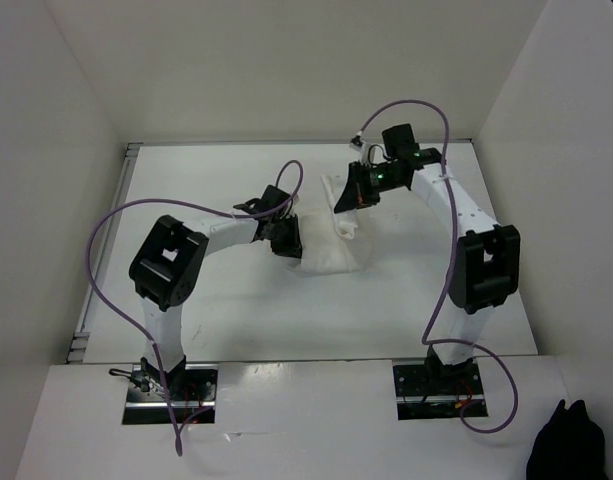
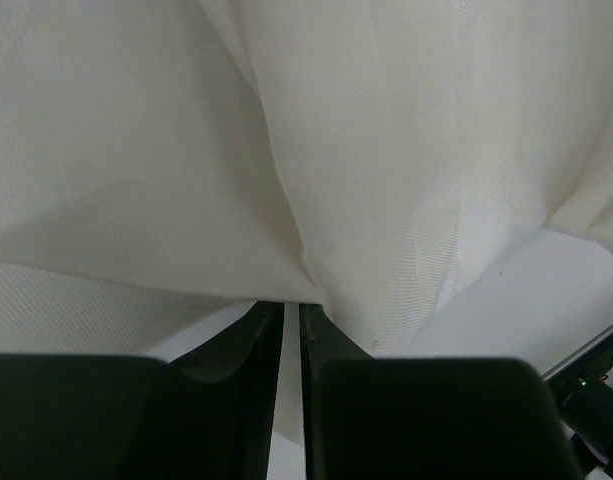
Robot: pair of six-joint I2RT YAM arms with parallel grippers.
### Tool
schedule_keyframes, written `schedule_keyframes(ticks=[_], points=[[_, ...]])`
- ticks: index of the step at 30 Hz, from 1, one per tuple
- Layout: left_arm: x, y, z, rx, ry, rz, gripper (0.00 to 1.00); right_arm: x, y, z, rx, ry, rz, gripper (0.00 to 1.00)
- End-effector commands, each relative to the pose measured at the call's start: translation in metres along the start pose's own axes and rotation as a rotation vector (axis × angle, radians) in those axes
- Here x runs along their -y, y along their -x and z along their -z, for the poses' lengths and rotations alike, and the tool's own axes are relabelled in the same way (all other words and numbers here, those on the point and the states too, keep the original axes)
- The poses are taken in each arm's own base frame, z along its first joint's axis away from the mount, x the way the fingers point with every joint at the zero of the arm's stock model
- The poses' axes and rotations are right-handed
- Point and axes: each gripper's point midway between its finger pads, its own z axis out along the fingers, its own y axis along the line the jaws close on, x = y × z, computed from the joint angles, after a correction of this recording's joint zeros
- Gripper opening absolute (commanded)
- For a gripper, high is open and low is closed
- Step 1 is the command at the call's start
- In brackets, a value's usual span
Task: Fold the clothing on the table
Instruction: Fold the skirt
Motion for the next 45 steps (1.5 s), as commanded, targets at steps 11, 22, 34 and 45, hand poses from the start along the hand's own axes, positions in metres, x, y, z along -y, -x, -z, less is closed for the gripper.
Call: schedule_keyframes(ticks=[11,22,34,45], points=[[-0.001,0.009,0.016,0.053,0.025,0.016,0.16,0.019,-0.009,-0.083,0.000,-0.164,0.034,0.00],[-0.048,0.020,0.092,0.267,0.151,0.235,0.21,-0.013,-0.018,-0.109,-0.040,-0.111,0.150,0.00],[-0.060,0.000,0.042,0.126,0.192,0.265,0.20,-0.011,-0.047,-0.156,-0.156,-0.111,0.175,0.00],[-0.060,-0.010,0.025,0.067,0.181,0.258,0.20,-0.036,-0.029,-0.164,-0.113,-0.052,0.165,0.00]])
